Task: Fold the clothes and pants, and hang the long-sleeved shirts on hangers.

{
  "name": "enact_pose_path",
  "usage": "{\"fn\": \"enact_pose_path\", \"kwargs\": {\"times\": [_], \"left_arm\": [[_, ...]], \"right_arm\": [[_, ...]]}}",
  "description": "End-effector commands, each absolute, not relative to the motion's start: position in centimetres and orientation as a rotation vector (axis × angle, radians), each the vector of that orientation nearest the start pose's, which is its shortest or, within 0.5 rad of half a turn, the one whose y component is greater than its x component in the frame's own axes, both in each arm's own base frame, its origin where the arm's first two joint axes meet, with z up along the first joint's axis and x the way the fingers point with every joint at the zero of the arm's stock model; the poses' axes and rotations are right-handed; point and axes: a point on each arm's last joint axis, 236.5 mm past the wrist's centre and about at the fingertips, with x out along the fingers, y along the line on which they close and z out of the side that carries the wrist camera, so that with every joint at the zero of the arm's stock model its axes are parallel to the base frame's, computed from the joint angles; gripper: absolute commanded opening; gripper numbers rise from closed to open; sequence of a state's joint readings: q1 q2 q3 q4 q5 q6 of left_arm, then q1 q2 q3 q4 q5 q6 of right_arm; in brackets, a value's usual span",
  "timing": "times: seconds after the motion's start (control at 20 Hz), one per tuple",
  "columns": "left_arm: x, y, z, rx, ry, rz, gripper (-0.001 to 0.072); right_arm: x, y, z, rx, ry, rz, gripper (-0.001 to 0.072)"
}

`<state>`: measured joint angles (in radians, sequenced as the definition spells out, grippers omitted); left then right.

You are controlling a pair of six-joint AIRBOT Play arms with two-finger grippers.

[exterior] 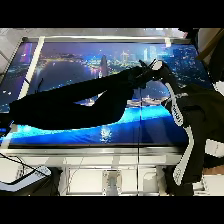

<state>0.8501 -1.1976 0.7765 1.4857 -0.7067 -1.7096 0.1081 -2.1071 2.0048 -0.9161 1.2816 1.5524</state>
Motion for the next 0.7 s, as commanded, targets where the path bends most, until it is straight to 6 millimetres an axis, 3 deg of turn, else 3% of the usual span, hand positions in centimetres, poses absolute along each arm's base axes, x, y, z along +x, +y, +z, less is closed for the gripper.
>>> {"fn": "enact_pose_path", "kwargs": {"times": [0.0,0.05,0.1,0.3,0.4,0.5,0.65], "left_arm": [[28.1,27.6,-4.9,-0.743,0.829,0.810,0.0357],[28.6,27.8,-4.6,-0.742,0.801,0.808,0.0661],[28.9,27.7,-4.4,-0.753,0.788,0.806,0.0685],[29.5,26.7,-4.5,-0.841,0.774,0.787,0.0683],[31.2,24.5,-4.0,-0.913,0.764,0.685,0.0635],[32.5,22.9,-3.0,-0.939,0.747,0.585,0.0634],[32.5,23.8,-1.7,-0.892,0.700,0.602,0.0634]], "right_arm": [[53.8,18.8,-3.0,0.479,1.339,0.506,0.0007],[52.8,18.8,-3.6,0.469,1.383,0.509,0.0007],[51.8,18.9,-4.4,0.461,1.425,0.511,0.0007],[50.2,19.4,-6.3,0.433,1.488,0.503,0.0007],[50.2,19.6,-6.4,0.429,1.489,0.506,0.0007],[50.1,19.6,-6.3,0.428,1.490,0.506,0.0007],[50.3,19.5,-6.4,0.425,1.485,0.502,0.0007]]}}
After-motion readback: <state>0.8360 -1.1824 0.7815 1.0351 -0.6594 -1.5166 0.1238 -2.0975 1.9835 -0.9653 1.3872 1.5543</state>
